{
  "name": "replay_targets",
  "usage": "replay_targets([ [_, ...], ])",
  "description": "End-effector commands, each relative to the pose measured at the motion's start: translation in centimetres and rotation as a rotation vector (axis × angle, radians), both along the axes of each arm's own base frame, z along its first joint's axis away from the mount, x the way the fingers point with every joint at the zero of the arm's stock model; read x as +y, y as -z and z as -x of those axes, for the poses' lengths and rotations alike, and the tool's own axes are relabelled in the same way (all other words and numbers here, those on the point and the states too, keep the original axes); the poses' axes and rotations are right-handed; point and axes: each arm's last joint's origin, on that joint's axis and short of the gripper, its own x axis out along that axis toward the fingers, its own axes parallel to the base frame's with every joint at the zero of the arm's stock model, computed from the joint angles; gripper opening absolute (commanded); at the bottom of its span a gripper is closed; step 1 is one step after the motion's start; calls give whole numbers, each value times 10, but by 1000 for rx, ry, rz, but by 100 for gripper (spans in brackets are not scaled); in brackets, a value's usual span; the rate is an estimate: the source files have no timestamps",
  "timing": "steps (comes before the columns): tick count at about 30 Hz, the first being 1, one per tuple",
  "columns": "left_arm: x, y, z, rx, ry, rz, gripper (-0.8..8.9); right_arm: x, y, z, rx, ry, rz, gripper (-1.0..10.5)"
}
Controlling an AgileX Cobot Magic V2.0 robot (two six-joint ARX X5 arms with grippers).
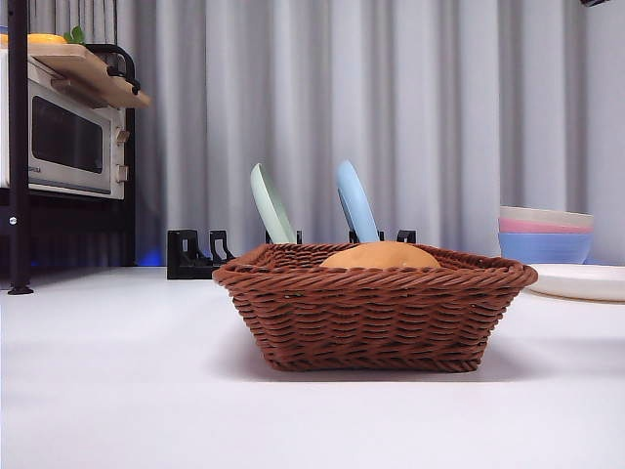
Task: Pick up the basket,pick up the corn from the table,pick up the potato from the table,pick up the cucumber from the table,put all items into the basket
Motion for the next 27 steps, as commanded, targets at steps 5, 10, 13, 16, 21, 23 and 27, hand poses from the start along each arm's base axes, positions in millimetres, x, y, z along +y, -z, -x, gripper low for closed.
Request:
replay_targets([
  [5,7,52,-5,-20,-74,-1,-4,0,1,0,6,6,-5,2],
  [10,7,74,-7,13,-80,-5,-3,0,1,0,6,6,-5,2],
  [13,7,82,-8,36,-80,-7,-3,0,1,0,6,6,-5,2],
  [16,7,85,-7,70,-80,-11,-3,0,1,0,6,6,-5,2],
  [21,7,85,-7,66,-72,-10,-3,0,1,0,6,6,-5,2],
  [23,7,85,-7,66,-73,-10,-3,0,1,0,6,6,-5,2],
  [27,7,85,-7,66,-73,-10,-4,0,1,0,6,6,-5,2],
])
